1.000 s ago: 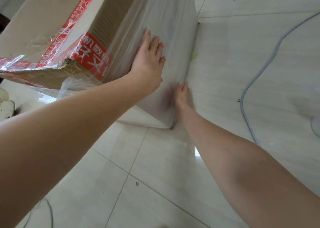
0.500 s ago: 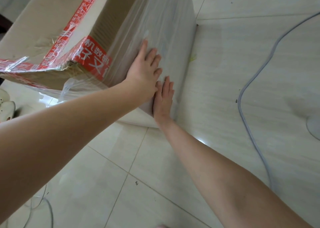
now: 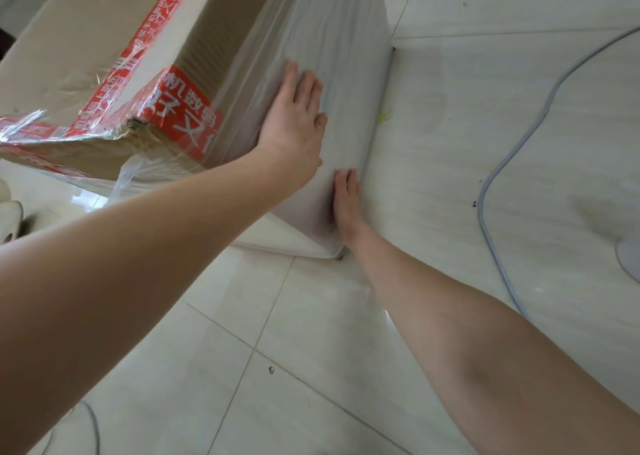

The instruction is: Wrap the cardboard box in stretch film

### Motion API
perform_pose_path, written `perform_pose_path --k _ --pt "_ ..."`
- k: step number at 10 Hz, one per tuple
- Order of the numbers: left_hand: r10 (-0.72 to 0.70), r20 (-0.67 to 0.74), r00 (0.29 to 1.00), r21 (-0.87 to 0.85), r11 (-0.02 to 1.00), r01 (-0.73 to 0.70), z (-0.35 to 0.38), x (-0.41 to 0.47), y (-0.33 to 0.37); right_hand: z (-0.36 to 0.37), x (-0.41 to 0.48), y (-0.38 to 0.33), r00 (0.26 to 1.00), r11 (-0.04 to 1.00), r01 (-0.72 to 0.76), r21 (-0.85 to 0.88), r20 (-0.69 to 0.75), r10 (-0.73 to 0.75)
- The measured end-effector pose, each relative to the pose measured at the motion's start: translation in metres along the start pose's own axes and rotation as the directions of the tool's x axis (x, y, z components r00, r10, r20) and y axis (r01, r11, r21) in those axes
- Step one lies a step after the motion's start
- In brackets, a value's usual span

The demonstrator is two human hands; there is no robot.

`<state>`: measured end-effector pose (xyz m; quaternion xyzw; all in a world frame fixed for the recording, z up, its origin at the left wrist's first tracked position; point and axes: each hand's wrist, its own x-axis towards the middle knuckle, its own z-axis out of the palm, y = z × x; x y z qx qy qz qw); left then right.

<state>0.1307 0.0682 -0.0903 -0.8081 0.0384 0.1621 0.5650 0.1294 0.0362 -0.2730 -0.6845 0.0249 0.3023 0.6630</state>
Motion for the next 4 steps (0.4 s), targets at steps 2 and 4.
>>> perform_pose_path --k 2,4 --pt "-0.021 -0.012 1.0 -0.08 0.997 0.02 -0.001 0.014 0.001 -0.031 0.006 -0.011 0.974 0.983 -0.107 -0.149 -0.213 0.074" --pt "0.007 -0.046 0.999 -0.431 0.902 -0.026 -0.008 0.03 0.0 -0.071 -0.003 -0.024 0.979 0.951 -0.045 -0.306 -0.204 -0.019"
